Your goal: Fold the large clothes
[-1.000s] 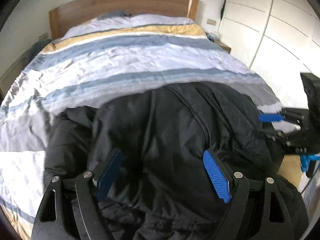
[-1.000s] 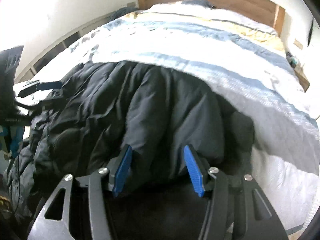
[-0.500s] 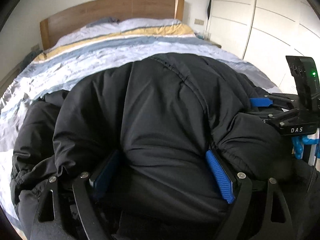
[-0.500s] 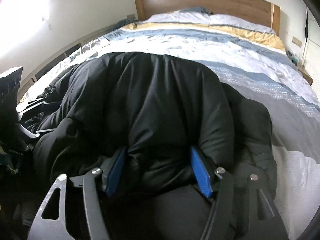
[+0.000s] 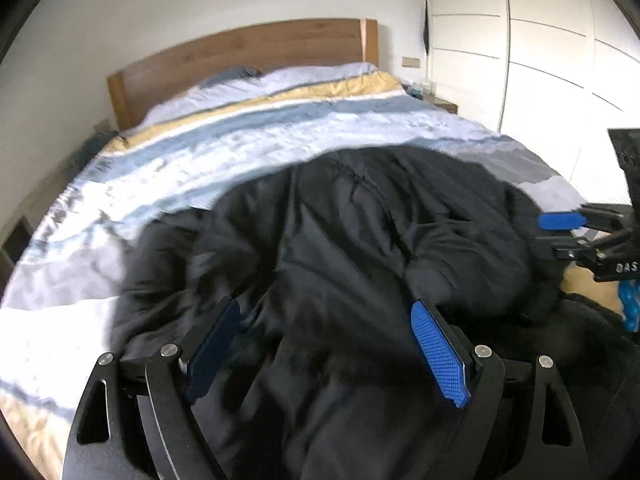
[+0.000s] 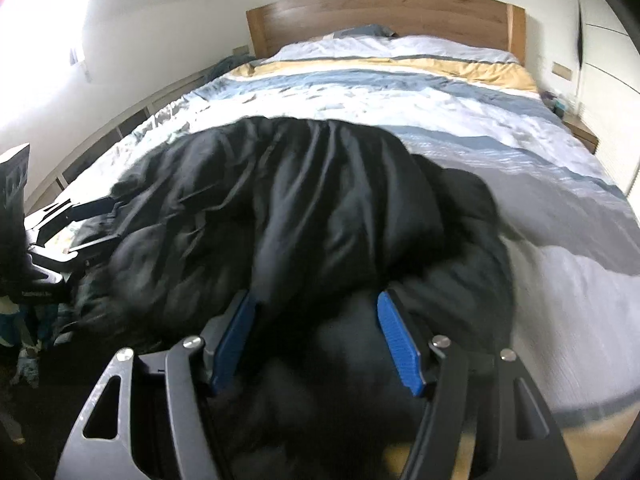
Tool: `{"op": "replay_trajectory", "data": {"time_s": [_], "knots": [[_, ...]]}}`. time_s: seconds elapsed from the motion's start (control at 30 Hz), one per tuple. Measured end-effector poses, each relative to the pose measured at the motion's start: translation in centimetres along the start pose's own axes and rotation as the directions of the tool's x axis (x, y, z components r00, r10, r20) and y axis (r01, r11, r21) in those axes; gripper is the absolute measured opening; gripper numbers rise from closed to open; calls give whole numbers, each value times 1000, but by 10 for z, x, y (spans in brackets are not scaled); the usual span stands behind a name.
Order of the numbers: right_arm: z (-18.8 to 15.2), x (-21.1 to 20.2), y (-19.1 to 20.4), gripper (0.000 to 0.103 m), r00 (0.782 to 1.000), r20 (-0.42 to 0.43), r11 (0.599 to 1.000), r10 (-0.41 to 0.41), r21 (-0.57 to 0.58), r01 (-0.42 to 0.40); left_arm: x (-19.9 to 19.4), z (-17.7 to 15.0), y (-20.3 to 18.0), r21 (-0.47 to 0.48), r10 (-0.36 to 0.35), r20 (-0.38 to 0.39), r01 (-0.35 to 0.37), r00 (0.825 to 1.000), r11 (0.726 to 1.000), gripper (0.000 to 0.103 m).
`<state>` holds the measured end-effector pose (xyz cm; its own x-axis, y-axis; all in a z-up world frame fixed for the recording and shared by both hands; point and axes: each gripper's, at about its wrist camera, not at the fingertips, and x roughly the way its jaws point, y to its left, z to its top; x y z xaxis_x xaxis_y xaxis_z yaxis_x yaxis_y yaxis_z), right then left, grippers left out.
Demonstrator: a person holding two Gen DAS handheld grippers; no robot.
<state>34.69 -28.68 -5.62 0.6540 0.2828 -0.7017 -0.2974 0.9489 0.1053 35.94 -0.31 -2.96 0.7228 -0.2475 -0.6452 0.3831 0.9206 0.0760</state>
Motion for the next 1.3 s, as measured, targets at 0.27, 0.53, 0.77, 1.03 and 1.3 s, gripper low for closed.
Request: {"op": "replay_trajectory", "data": {"time_s": [0.27, 0.53, 0.77, 1.03, 1.3], "knots": [[-49, -125, 35, 63, 997, 72, 998, -35, 57, 31, -139, -17, -42, -1, 198, 52, -199, 979, 980, 94], [-115, -240, 58, 63, 987, 115, 991, -113, 85, 103, -246, -54, -84, 31, 175, 116, -180, 978, 983, 96], [-162, -305, 66, 63, 974, 156, 980, -167, 133, 147, -312, -82, -110, 50, 164, 181, -176, 970, 983, 96], [-191, -333, 71, 63, 967, 158, 972, -201, 150, 178, -339, -109, -128, 24, 41, 173, -46, 984, 999, 99], [-211, -332, 75, 63, 968, 118, 966, -221, 161, 201, -333, -129, -153, 65, -35, 131, 27, 991, 998, 99]]}}
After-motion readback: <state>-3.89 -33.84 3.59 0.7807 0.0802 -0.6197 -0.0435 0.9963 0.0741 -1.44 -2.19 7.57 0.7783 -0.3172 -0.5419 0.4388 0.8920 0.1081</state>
